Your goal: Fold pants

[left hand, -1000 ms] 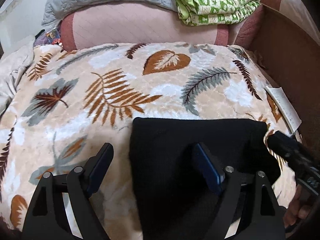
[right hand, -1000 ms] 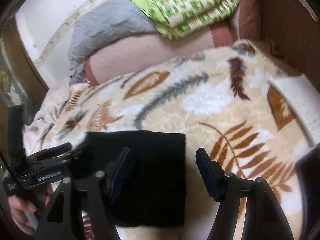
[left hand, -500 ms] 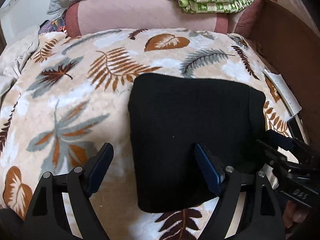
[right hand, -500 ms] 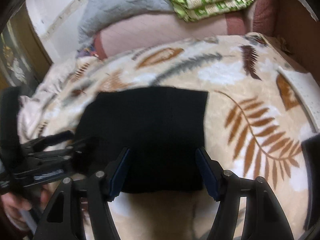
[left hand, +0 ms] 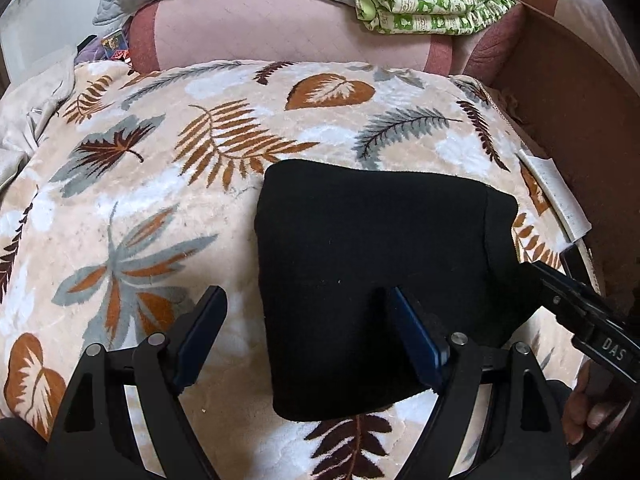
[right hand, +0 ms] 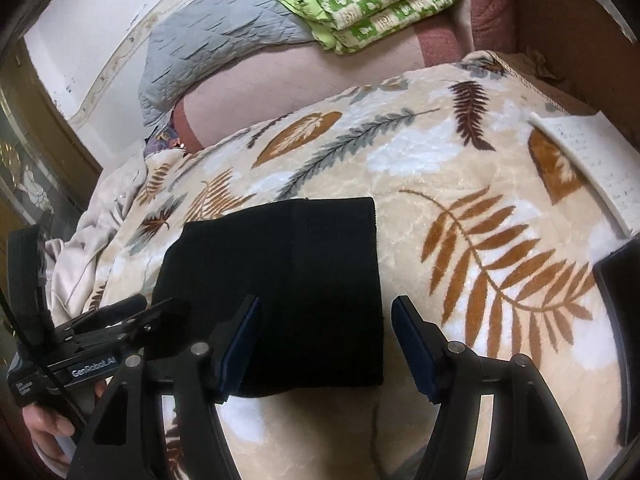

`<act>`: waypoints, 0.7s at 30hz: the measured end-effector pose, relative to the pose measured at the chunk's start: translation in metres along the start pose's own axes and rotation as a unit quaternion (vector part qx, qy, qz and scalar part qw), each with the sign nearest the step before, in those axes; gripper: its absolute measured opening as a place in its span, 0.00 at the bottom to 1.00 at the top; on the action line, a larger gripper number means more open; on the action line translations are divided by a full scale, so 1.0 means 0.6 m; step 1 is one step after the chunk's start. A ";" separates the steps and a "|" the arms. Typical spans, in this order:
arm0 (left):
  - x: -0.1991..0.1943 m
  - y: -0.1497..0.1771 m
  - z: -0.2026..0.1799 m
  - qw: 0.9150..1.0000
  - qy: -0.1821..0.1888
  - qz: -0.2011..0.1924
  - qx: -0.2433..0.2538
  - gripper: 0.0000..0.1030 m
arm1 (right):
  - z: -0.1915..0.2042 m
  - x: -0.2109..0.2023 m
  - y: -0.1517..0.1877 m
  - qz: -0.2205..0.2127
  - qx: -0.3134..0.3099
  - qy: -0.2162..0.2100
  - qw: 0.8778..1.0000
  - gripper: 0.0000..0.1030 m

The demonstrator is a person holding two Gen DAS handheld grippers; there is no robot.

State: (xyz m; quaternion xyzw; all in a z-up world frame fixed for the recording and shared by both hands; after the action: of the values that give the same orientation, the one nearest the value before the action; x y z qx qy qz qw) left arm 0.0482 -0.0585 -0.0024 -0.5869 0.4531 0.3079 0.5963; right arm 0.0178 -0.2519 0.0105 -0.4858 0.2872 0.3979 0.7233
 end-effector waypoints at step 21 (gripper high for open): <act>0.022 0.002 0.045 0.995 0.077 0.029 -0.051 0.83 | -0.021 0.060 -0.006 0.050 0.024 -0.036 0.998 0.78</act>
State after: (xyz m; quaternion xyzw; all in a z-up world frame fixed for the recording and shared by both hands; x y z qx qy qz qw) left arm 0.0576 -0.0342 -0.0176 -0.6250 0.4979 0.3015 0.5201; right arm 0.0389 -0.2540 -0.0212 -0.4390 0.2942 0.4436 0.7239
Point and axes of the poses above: each gripper's, at about its wrist camera, not at the fingertips, and x roughly the way its jaws point, z to its left, y to its underside, the point moved 6 cm from there along x, roughly the way its jaws point, and after that the axes turned 7 degrees about z, right-handed, at the moved point
